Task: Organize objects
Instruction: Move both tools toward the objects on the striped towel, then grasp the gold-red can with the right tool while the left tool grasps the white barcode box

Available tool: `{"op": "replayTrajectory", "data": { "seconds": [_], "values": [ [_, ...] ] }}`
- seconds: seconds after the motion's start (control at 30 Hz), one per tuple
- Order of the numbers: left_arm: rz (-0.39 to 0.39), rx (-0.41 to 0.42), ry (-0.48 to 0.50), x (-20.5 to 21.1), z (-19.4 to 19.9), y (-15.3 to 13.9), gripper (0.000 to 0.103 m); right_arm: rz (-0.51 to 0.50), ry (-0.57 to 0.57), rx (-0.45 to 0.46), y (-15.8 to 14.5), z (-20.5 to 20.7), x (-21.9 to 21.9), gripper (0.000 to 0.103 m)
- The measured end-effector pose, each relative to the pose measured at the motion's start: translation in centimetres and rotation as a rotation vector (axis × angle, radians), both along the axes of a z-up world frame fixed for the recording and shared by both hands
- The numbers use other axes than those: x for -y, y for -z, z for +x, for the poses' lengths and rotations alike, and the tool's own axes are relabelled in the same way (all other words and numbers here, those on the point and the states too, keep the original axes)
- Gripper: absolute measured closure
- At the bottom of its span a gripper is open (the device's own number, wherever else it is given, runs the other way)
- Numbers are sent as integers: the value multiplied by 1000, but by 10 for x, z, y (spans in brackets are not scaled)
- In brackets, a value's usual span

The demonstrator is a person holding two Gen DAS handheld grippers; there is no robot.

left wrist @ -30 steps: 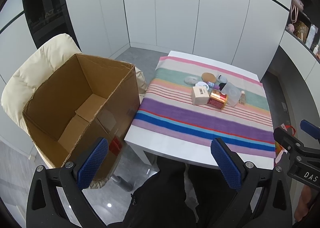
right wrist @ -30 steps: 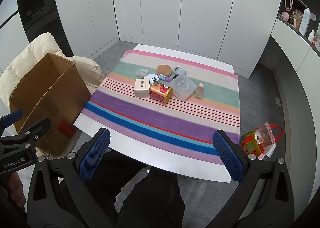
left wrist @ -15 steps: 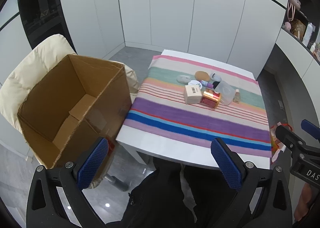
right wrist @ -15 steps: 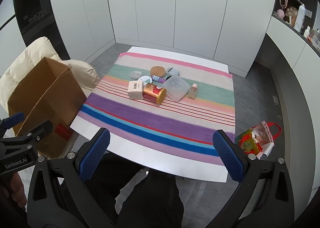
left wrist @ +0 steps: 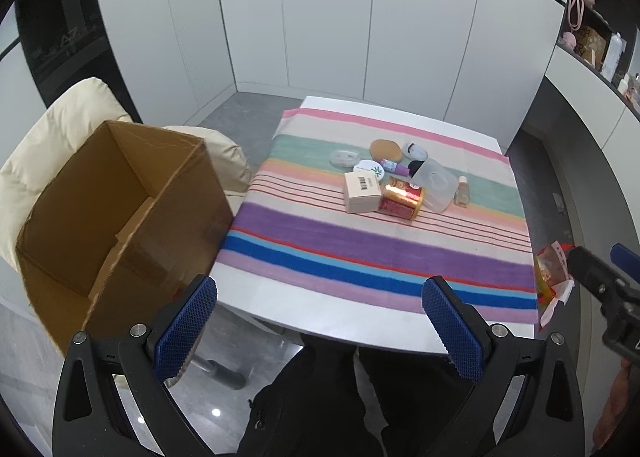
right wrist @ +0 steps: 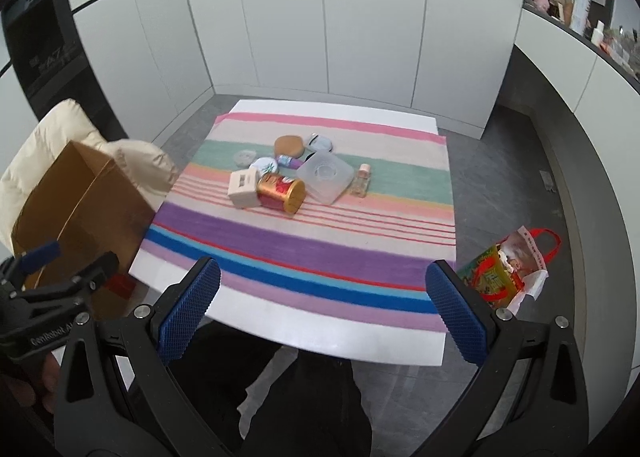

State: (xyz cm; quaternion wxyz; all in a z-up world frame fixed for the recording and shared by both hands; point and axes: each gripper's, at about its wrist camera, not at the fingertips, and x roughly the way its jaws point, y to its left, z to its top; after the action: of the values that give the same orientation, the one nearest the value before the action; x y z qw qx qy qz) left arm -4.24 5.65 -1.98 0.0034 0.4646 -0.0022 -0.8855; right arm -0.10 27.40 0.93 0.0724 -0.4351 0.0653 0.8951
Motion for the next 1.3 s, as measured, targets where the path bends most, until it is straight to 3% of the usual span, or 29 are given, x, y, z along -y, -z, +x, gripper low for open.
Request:
{"op": "replayTrajectory", "data": {
  "seconds": [0.3, 0.53, 1.03, 1.3],
  "values": [
    [11, 18, 0, -14, -44, 16, 0, 10, 42, 23, 17, -35, -30, 0],
    [-24, 46, 24, -26, -76, 35, 0, 19, 41, 65, 42, -63, -44, 0],
    [-40, 120, 29, -29, -137, 87, 0, 44, -26, 171, 111, -123, -41, 0],
    [-75, 184, 50, -27, -170, 129, 1, 11, -50, 214, 143, -151, -36, 0]
  ]
}}
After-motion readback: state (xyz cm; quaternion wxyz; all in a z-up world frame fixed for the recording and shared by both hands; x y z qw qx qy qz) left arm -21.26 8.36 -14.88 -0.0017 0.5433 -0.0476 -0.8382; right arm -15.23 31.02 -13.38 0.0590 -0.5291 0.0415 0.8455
